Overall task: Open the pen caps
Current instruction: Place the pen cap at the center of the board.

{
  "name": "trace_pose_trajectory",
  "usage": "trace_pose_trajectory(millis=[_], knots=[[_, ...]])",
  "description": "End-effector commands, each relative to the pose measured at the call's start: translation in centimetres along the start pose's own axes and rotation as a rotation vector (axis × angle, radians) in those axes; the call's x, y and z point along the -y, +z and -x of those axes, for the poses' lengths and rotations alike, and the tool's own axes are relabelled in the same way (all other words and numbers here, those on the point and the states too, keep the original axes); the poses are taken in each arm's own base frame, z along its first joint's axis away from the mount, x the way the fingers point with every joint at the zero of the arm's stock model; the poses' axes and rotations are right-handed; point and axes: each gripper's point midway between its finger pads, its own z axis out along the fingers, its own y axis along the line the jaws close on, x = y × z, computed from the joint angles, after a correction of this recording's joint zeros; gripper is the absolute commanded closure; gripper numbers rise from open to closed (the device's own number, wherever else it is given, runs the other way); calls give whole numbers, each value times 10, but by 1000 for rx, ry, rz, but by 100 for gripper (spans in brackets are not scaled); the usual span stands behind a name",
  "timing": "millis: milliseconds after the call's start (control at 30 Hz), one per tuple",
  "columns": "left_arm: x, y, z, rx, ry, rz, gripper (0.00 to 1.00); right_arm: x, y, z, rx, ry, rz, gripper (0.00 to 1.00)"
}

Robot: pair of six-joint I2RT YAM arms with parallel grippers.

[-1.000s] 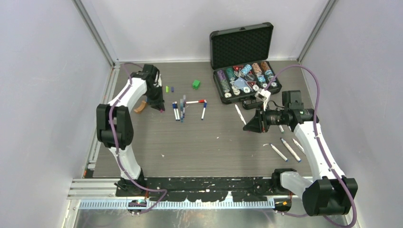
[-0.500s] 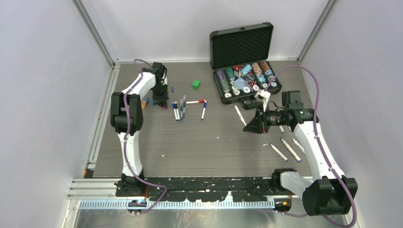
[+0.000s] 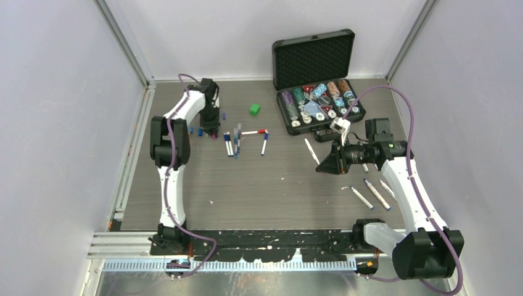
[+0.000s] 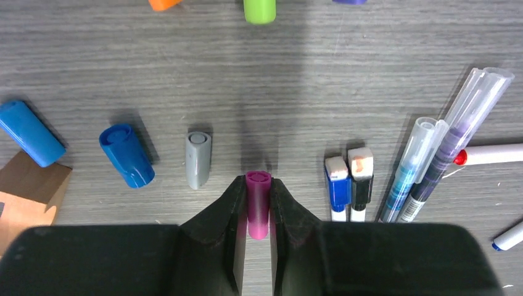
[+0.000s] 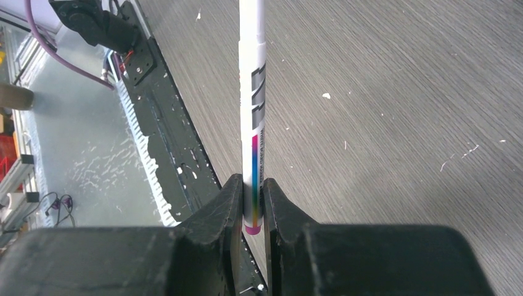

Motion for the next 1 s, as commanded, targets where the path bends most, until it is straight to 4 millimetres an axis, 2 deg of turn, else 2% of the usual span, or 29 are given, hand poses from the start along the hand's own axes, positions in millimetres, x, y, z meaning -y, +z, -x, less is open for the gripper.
trace_pose_trajectory(millis=[0, 233, 600, 767, 967], knots=[[1, -8, 12, 20, 26, 10, 82, -2, -4, 13, 22, -50, 7, 100], [0, -2, 10, 1, 32, 13, 77, -2, -3, 12, 18, -47, 8, 100], [-5, -3, 12, 1, 37, 43, 76, -2, -4, 12, 17, -55, 8, 100], [1, -23, 21, 41, 32, 19, 75, -3, -5, 12, 15, -56, 13, 100], [17, -72, 31, 135, 33, -61, 74, -2, -5, 10, 3, -63, 4, 100]])
